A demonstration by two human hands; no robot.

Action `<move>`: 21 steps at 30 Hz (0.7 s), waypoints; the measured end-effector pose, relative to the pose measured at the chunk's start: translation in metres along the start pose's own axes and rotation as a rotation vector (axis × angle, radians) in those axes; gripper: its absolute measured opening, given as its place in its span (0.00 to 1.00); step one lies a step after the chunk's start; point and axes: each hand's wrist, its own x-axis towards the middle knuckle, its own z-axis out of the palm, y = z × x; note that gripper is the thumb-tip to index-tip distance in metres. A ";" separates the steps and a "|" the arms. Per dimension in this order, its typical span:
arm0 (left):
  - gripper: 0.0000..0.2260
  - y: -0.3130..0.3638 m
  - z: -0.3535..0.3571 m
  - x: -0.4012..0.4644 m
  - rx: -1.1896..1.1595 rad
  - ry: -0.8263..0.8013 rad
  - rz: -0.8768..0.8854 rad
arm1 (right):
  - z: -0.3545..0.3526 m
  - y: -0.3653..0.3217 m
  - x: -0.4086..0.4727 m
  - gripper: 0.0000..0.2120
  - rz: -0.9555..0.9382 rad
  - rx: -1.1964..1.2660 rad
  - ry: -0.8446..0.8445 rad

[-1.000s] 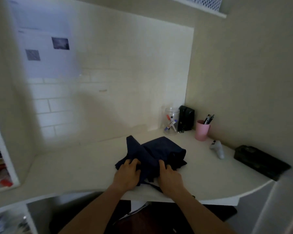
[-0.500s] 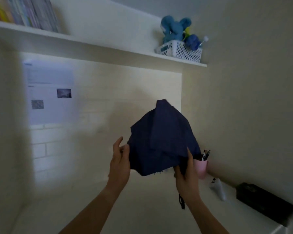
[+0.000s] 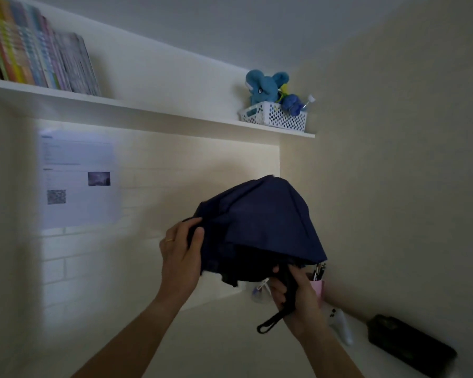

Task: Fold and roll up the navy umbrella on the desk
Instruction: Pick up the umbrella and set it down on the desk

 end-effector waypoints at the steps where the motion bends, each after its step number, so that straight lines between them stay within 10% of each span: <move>1: 0.08 0.003 -0.002 0.000 0.017 0.019 0.013 | 0.000 -0.001 -0.001 0.07 0.047 0.096 -0.033; 6: 0.04 0.022 -0.009 -0.003 0.083 0.032 0.040 | 0.013 -0.010 -0.011 0.08 0.077 0.134 -0.033; 13: 0.07 0.029 -0.020 -0.003 0.116 0.089 0.101 | 0.033 -0.012 -0.021 0.06 -0.506 -0.832 0.221; 21: 0.02 0.043 -0.047 -0.002 0.177 0.256 0.030 | 0.043 -0.018 -0.024 0.07 -0.436 -0.643 0.245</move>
